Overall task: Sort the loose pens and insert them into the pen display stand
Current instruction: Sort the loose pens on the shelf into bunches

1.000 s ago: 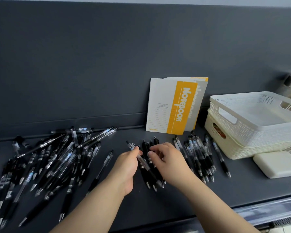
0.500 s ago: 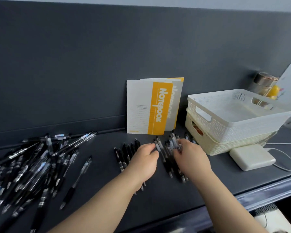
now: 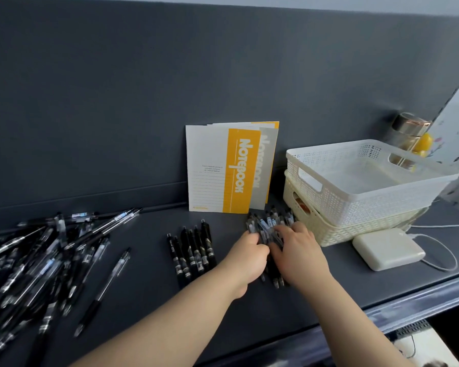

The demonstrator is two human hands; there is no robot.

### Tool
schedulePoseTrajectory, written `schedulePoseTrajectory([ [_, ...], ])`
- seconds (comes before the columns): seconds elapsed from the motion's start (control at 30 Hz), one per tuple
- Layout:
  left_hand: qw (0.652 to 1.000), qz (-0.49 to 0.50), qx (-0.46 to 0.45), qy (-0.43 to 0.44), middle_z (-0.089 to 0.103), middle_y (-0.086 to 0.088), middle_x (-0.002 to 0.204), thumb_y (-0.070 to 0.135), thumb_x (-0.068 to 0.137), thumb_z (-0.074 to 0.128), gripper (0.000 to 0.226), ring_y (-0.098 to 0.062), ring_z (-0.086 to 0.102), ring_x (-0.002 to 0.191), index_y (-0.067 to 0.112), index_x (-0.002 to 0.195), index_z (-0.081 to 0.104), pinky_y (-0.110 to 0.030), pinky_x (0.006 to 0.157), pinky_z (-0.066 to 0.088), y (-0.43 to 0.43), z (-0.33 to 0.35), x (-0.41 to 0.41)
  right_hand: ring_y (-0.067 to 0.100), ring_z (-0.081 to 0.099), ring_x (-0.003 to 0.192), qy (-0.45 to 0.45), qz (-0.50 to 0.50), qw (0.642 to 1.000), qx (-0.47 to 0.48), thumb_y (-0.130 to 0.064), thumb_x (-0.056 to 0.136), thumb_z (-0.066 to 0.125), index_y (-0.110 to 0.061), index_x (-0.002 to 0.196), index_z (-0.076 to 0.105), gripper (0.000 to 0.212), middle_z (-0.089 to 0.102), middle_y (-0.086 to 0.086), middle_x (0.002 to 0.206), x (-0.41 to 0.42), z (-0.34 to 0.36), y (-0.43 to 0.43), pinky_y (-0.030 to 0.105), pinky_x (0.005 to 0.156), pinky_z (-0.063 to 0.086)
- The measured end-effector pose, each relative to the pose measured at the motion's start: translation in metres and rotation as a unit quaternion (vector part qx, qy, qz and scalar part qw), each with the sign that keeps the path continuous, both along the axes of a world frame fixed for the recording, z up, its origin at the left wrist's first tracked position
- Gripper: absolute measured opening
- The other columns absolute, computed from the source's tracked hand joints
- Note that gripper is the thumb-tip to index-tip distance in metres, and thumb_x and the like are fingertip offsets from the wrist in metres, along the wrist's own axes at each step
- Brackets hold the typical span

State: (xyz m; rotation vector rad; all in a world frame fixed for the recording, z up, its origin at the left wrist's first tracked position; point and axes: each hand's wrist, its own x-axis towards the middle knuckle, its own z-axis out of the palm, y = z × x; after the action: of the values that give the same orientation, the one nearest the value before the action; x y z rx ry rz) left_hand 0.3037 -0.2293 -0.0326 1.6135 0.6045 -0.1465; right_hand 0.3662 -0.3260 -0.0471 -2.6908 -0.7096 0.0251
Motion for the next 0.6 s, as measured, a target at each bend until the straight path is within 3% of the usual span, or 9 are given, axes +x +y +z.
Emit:
schedulePoseTrajectory([
  [0.07,1.0,-0.001,-0.002,-0.005,0.057,0.001,0.115,0.006,0.092,0.037,0.036,-0.014,0.048,0.101,0.021,0.12,0.054,-0.021,0.079,0.037,0.004,0.002,-0.004,0.028,0.048,0.113,-0.004,-0.009,1.0,0.017,-0.025,0.094,0.046,-0.018,0.13,0.049,0.037,0.048,0.008,0.123,0.001,0.0,0.001,0.035,0.088,0.041],
  [0.13,1.0,-0.006,-0.001,-0.013,0.056,0.001,0.116,0.005,0.093,0.036,0.041,-0.01,0.045,0.098,0.017,0.127,0.053,-0.019,0.076,0.035,0.011,0.004,-0.011,0.027,0.052,0.109,-0.009,-0.019,0.999,0.028,-0.018,0.094,0.045,-0.018,0.129,0.05,0.036,0.05,0.007,0.123,0.003,-0.002,0.004,0.034,0.082,0.044],
  [0.23,1.0,-0.003,0.01,-0.019,0.052,0.01,0.13,0.006,0.097,0.036,0.047,-0.006,0.048,0.113,0.015,0.143,0.038,-0.023,0.099,0.033,0.024,0.013,-0.027,0.026,0.052,0.107,-0.013,-0.027,0.999,0.033,-0.019,0.094,0.045,-0.019,0.127,0.052,0.034,0.05,0.007,0.119,0.0,0.002,0.012,0.032,0.078,0.044],
  [0.3,0.999,0.01,0.027,-0.024,0.039,0.006,0.147,0.011,0.098,0.037,0.049,-0.014,0.039,0.133,0.015,0.146,0.031,-0.029,0.111,0.026,0.036,0.016,-0.039,0.026,0.052,0.108,-0.036,-0.008,0.998,0.049,-0.023,0.094,0.047,-0.018,0.126,0.055,0.033,0.051,0.007,0.117,-0.008,0.008,0.022,0.031,0.08,0.042],
  [0.37,0.997,0.021,0.062,-0.04,0.04,0.005,0.148,0.012,0.098,0.039,0.048,-0.011,0.043,0.129,0.017,0.145,0.035,-0.027,0.11,0.032,0.053,0.017,-0.054,0.024,0.054,0.104,-0.047,0.033,0.996,0.067,-0.024,0.093,0.049,-0.017,0.124,0.057,0.032,0.053,0.005,0.112,-0.021,0.015,0.038,0.029,0.08,0.041],
  [0.43,0.989,0.021,0.134,-0.05,0.052,0.009,0.134,0.014,0.097,0.041,0.043,-0.002,0.054,0.105,0.021,0.14,0.044,-0.014,0.089,0.042,0.068,0.017,-0.069,0.022,0.056,0.1,-0.027,0.08,0.993,0.08,-0.023,0.093,0.049,-0.017,0.124,0.057,0.032,0.055,0.003,0.11,-0.036,0.02,0.052,0.029,0.08,0.042],
  [0.5,0.958,0.01,0.284,-0.027,0.055,0.012,0.119,0.021,0.096,0.046,0.034,-0.002,0.054,0.094,0.025,0.13,0.05,-0.013,0.075,0.04,0.091,0.019,-0.094,0.022,0.058,0.095,-0.002,0.125,0.989,0.084,-0.023,0.092,0.05,-0.017,0.121,0.059,0.031,0.057,0.003,0.106,-0.055,0.022,0.073,0.029,0.079,0.044],
  [0.6,0.87,-0.01,0.486,0.082,0.049,0.005,0.122,0.032,0.094,0.05,0.03,-0.014,0.052,0.108,0.024,0.122,0.046,-0.025,0.086,0.042,0.121,0.02,-0.131,0.02,0.059,0.098,0.034,0.171,0.981,0.08,-0.023,0.092,0.048,-0.019,0.119,0.061,0.03,0.061,0.002,0.108,-0.083,0.019,0.104,0.03,0.084,0.046],
])
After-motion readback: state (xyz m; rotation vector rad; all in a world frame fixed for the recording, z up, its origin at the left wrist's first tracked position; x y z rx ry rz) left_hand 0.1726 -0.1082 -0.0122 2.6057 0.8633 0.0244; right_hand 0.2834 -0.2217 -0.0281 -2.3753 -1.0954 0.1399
